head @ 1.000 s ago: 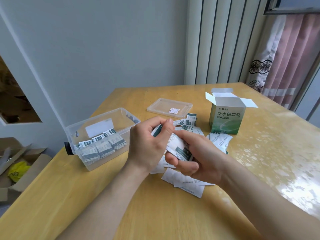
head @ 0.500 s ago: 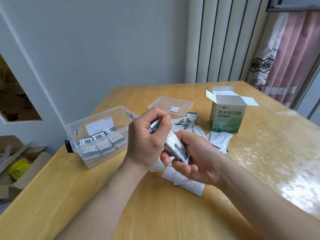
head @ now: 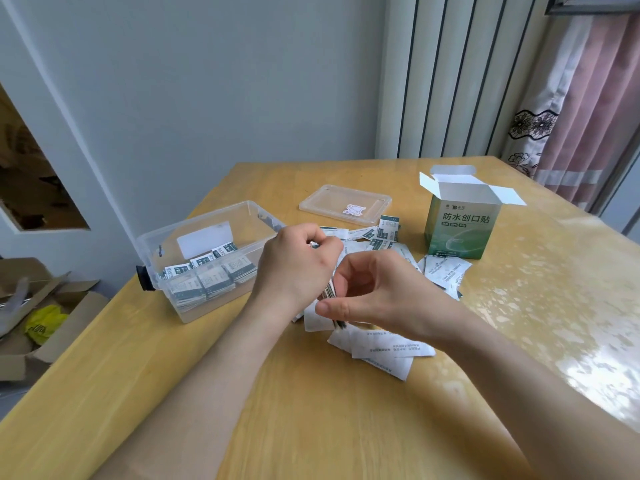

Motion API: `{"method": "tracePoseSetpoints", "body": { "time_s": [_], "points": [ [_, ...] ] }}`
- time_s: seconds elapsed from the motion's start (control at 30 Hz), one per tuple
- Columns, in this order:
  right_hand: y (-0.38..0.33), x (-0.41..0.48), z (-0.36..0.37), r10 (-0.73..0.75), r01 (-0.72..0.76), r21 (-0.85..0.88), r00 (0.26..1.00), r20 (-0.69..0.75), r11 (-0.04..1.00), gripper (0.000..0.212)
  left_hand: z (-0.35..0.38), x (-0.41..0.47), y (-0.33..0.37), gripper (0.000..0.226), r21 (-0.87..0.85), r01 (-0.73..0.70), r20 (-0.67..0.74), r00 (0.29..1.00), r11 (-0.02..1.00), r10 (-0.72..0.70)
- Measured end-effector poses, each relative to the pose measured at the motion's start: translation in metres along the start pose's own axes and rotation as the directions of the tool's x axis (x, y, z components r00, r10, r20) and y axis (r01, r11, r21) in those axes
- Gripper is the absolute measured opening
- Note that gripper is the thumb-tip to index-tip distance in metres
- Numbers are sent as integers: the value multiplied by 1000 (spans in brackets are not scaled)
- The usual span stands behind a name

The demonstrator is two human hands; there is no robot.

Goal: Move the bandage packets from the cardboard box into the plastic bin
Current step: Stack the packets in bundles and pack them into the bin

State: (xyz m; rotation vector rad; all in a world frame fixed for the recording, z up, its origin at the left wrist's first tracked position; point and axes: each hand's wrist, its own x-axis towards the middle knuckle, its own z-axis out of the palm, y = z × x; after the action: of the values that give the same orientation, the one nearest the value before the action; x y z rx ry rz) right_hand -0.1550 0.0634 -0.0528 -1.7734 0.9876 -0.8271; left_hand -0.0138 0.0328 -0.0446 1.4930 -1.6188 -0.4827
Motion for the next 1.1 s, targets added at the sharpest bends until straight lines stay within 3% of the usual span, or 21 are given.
{"method": "tracePoseSetpoints", "body": {
  "time_s": [0.13, 0.23, 0.3, 0.37, 0.43, 0.47, 0.6, 0.7, 0.93, 1.03, 1.1],
  "points": [
    [2, 2, 1, 46, -46, 134, 999, -2, 990, 32, 3, 1, -1, 30, -94, 80, 65, 995, 992, -74],
    [6, 4, -7, 106, -101, 374, 994, 8, 922, 30, -4, 0, 1, 39, -401, 127, 248, 968, 907, -26],
    [8, 5, -16, 142, -145, 489, 989, 44, 860, 46, -12, 0, -3, 63, -460, 44, 369, 918, 887, 146],
    [9, 5, -23, 143, -163, 577, 987, 80, 800, 61, -17, -4, -5, 87, -437, -75, 486, 819, 896, 305],
    [9, 4, -27, 136, -177, 627, 984, 113, 759, 68, -17, -9, -4, 101, -345, -176, 551, 757, 922, 351],
    [10, 4, -29, 135, -182, 630, 983, 122, 755, 67, -15, -12, -2, 102, -278, -254, 537, 758, 926, 369],
    [7, 2, -29, 114, -201, 652, 978, 174, 731, 50, -8, -15, -1, 81, -206, -365, 408, 812, 908, 418],
    [7, 2, -28, 94, -220, 671, 971, 219, 708, 53, -8, -13, -3, 75, -141, -422, 369, 817, 896, 443],
    [2, 5, -26, 77, -203, 640, 973, 220, 741, 64, -24, -14, 5, 74, -130, -401, 392, 819, 907, 418],
    [-10, 7, -30, 96, -195, 603, 977, 192, 774, 49, -48, -10, 9, 72, -108, -380, 445, 808, 919, 386],
    [-22, 10, -32, 102, -213, 544, 968, 228, 811, 38, -68, -2, 11, 56, -143, -354, 426, 821, 924, 381]
  ]
}}
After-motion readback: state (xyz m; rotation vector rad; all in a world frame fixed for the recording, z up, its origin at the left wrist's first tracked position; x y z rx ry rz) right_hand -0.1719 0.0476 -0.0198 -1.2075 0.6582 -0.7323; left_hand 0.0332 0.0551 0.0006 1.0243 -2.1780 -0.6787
